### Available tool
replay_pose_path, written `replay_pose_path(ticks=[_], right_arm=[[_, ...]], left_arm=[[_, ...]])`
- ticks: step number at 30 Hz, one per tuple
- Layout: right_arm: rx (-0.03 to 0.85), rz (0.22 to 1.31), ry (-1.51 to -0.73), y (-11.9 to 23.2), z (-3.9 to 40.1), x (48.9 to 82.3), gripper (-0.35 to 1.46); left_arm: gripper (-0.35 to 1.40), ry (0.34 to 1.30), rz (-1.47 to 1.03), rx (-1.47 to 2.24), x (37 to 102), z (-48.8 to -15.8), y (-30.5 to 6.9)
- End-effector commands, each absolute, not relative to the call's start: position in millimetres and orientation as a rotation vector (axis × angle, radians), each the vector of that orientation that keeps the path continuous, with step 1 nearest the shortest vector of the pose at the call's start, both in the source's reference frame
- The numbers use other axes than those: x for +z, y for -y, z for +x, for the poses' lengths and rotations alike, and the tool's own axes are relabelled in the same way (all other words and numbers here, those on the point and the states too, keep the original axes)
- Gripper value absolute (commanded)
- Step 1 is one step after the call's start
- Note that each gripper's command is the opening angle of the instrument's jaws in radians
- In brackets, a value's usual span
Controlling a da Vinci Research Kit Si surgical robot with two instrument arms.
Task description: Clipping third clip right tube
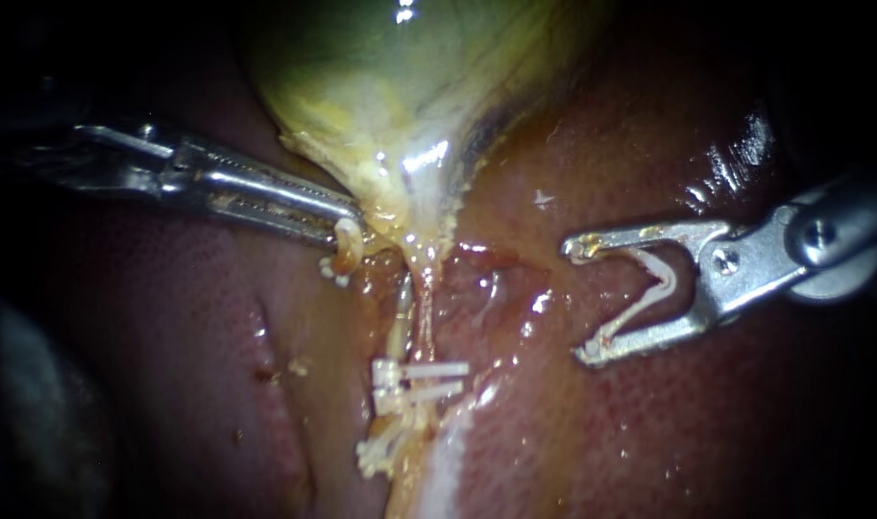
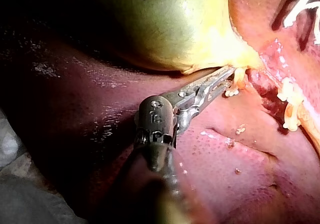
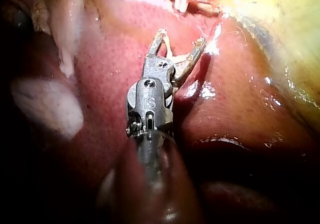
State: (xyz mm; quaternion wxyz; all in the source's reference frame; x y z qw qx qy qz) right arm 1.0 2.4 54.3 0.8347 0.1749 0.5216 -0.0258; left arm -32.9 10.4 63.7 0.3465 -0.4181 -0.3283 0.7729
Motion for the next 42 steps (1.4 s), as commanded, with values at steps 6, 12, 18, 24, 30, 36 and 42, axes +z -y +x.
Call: replay_pose_path(ticks=[6, 12, 18, 24, 30, 36, 42], right_arm=[[-0.058, 0.368, -1.106, -2.5, 1.0, 54.1, 0.5], [-0.058, 0.369, -1.106, -2.5, 1.1, 53.9, 0.5], [-0.054, 0.37, -1.106, -2.7, 1.6, 53.4, 0.5], [0.028, 0.428, -1.094, -2.5, 3.8, 53.1, 0.5], [0.213, 0.538, -1.085, -2.3, 6.4, 53.4, 0.5], [0.34, 0.618, -1.054, -2.2, 8.5, 54.1, 0.48], [0.442, 0.668, -1.03, -2.4, 10.9, 55.4, 0.47]], left_arm=[[-0.35, 0.874, -1.083, 2.0, 62.3, -31.2, -10.9], [-0.35, 0.843, -1.079, 1.983, 59.5, -28.4, -12.9], [-0.35, 0.836, -1.076, 1.977, 58.5, -28.2, -13.1], [-0.35, 0.837, -1.072, 1.972, 58.4, -28.3, -12.9], [-0.35, 0.836, -1.071, 1.971, 58.4, -28.4, -12.9], [-0.35, 0.835, -1.071, 1.971, 58.3, -28.4, -12.9], [-0.35, 0.834, -1.071, 1.971, 58.4, -28.5, -12.8]])
